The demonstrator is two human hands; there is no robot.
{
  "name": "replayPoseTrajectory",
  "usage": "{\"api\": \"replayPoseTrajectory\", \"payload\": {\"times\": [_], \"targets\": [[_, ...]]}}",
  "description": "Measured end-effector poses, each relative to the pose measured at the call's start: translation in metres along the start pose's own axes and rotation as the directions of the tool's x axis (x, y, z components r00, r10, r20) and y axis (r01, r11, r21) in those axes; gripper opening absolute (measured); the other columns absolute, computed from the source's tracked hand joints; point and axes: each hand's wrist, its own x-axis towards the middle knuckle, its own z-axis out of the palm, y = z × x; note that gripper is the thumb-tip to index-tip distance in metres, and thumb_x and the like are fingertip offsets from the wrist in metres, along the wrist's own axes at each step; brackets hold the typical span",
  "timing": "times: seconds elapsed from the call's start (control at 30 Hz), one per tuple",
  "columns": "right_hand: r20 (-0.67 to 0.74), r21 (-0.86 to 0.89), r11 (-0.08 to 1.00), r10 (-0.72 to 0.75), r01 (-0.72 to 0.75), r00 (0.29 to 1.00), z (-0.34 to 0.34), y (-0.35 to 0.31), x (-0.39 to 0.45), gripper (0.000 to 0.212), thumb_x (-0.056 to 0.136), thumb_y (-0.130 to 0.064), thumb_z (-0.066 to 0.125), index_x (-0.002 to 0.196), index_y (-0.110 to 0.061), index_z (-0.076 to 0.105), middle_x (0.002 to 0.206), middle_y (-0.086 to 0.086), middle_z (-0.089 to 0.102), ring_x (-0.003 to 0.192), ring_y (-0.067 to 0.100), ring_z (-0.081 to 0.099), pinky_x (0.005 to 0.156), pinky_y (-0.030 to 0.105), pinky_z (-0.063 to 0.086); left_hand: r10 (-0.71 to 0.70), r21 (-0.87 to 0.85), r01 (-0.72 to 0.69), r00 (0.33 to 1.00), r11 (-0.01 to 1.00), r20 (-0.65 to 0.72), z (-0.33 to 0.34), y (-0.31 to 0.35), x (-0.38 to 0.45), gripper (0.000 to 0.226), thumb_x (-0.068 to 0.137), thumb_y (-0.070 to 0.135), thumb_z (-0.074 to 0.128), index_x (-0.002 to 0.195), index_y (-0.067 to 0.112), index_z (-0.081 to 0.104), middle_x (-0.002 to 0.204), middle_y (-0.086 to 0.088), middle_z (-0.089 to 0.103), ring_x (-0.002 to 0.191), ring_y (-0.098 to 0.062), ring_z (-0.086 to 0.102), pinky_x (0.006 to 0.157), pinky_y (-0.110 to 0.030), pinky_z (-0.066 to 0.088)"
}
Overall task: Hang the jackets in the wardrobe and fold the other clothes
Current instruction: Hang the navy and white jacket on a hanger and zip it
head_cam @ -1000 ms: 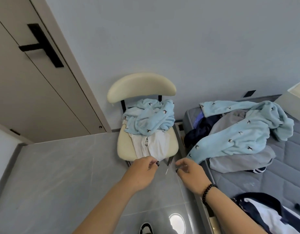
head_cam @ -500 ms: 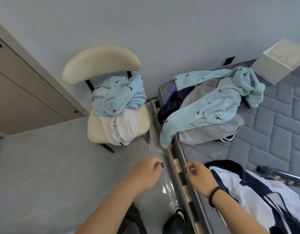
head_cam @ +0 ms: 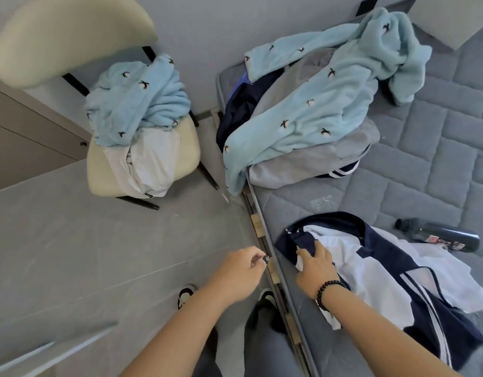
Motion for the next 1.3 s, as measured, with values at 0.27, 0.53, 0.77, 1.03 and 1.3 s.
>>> {"api": "replayPoseTrajectory", "payload": {"times": [0.27, 0.53, 0.77, 1.03, 1.3], "targets": [[0.049, -0.260, 0.958, 0.139, -0.122, 0.989, 0.032, 0.044, 0.064, 0.066, 0.085, -0.027, 0.051, 0.144, -0.041, 0.023, 0.156, 0.008, 0.000, 0.142, 0.040, 0.000, 0.108, 0.065, 0.011, -0.050, 0.007, 0.050, 0.998, 0.999, -0.027, 0.028, -0.008, 0.049, 0.021, 0.097, 0.029, 0.050, 0.113, 0.026, 0.065, 0.100, 0.015, 0.063, 0.090, -0.002, 0.058, 0.074, -0.013, 0.038], [-0.075, 0.349, 0.937, 0.014, 0.013, 0.997, -0.011, 0.043, 0.061, 0.035, 0.082, -0.010, 0.057, 0.116, -0.017, 0.057, 0.112, 0.006, 0.054, 0.101, 0.026, 0.055, 0.082, 0.028, 0.044, -0.105, -0.078, 0.105, 0.994, 0.991, 0.012, 0.029, 0.013, 0.041, 0.022, 0.093, 0.020, 0.050, 0.100, 0.037, 0.062, 0.098, 0.019, 0.062, 0.084, 0.008, 0.055, 0.069, -0.006, 0.038], [-0.175, 0.661, 0.710, -0.171, 0.244, 0.970, -0.093, -0.036, 0.001, 0.032, 0.075, -0.011, 0.062, 0.095, -0.037, 0.064, 0.090, -0.020, 0.063, 0.083, -0.001, 0.057, 0.071, 0.012, 0.040, -0.131, -0.168, 0.149, 0.985, 0.974, 0.116, 0.000, 0.044, 0.003, 0.033, 0.089, 0.004, 0.048, 0.114, 0.021, 0.061, 0.108, 0.008, 0.064, 0.101, -0.007, 0.059, 0.077, -0.006, 0.044], [-0.153, 0.803, 0.490, -0.382, 0.341, 0.911, -0.170, -0.126, -0.075, 0.035, 0.081, 0.000, 0.056, 0.090, -0.029, 0.072, 0.090, -0.004, 0.069, 0.073, 0.009, 0.062, 0.063, 0.017, 0.049, -0.044, -0.515, 0.037, 0.999, 0.856, -0.002, -0.046, 0.040, -0.065, 0.074, 0.073, 0.021, 0.083, 0.135, 0.021, 0.043, 0.133, 0.010, 0.054, 0.123, -0.005, 0.049, 0.103, -0.028, 0.045], [-0.277, 0.734, 0.365, -0.609, 0.573, 0.743, -0.199, -0.215, -0.156, 0.036, 0.083, 0.003, 0.058, 0.102, -0.025, 0.071, 0.109, 0.005, 0.068, 0.091, 0.021, 0.063, 0.087, 0.036, 0.053, -0.110, -0.702, -0.144, 0.947, 0.698, -0.303, -0.087, 0.031, -0.127, 0.028, 0.076, 0.035, 0.066, 0.096, 0.015, 0.068, 0.095, -0.002, 0.072, 0.092, -0.017, 0.063, 0.082, -0.024, 0.048]]}}
